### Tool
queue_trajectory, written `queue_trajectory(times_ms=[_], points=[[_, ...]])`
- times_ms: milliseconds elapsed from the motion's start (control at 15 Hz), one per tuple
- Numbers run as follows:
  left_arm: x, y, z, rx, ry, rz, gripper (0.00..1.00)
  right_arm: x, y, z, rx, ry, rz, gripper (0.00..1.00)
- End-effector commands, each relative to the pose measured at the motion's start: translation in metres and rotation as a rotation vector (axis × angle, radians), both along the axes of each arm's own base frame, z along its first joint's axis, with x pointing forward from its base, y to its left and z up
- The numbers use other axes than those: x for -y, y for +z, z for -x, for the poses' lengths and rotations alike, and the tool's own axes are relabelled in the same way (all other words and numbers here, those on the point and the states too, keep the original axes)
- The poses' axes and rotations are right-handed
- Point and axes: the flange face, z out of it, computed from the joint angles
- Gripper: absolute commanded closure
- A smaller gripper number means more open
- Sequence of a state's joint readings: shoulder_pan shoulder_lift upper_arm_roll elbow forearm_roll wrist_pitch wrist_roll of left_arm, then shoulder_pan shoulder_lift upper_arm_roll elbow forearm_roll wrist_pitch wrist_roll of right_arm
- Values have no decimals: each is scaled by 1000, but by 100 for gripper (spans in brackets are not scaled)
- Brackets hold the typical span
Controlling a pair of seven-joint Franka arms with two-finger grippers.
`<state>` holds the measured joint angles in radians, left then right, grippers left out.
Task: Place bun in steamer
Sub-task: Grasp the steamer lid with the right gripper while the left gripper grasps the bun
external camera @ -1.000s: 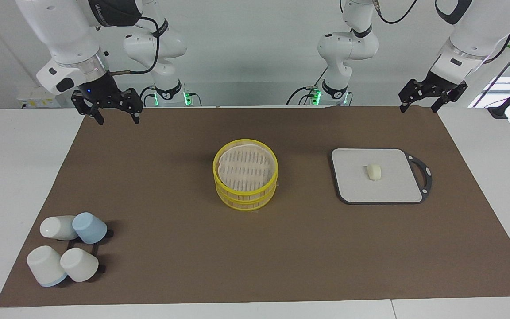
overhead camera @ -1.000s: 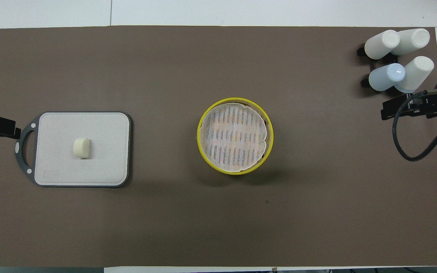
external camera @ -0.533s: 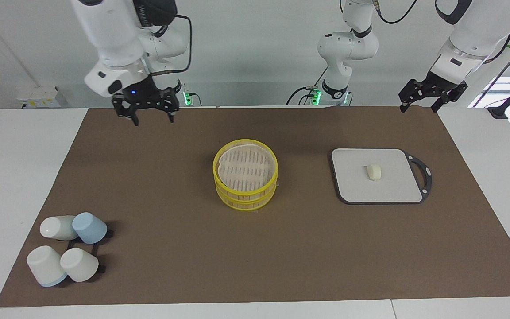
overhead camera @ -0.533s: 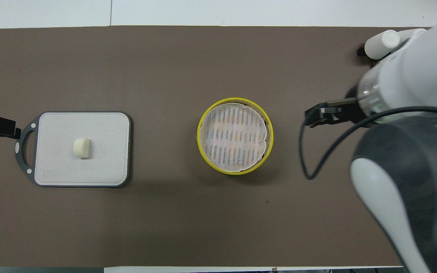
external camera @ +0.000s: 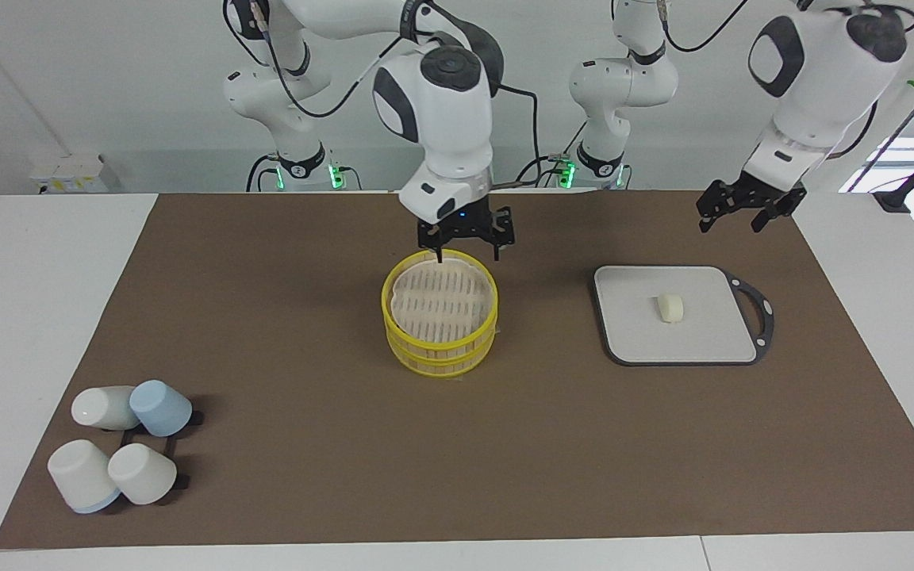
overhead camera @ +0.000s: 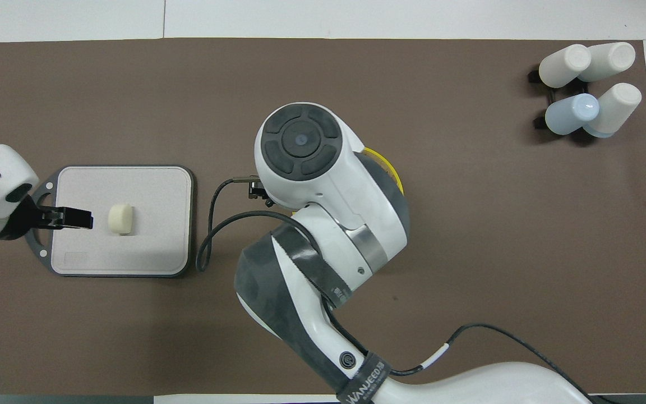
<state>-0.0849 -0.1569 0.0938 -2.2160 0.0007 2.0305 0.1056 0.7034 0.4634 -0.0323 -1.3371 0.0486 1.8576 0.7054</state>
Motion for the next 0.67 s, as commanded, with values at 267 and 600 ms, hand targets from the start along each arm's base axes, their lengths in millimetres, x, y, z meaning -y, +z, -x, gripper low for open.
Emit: queue_trajectory(times_ms=[267, 600], points=[[8, -118, 5, 64, -36, -20, 0, -9, -59, 20, 48, 3, 4, 0], [9, -129, -4, 103, -34, -23, 0, 0, -79, 32, 57, 34, 0, 30]])
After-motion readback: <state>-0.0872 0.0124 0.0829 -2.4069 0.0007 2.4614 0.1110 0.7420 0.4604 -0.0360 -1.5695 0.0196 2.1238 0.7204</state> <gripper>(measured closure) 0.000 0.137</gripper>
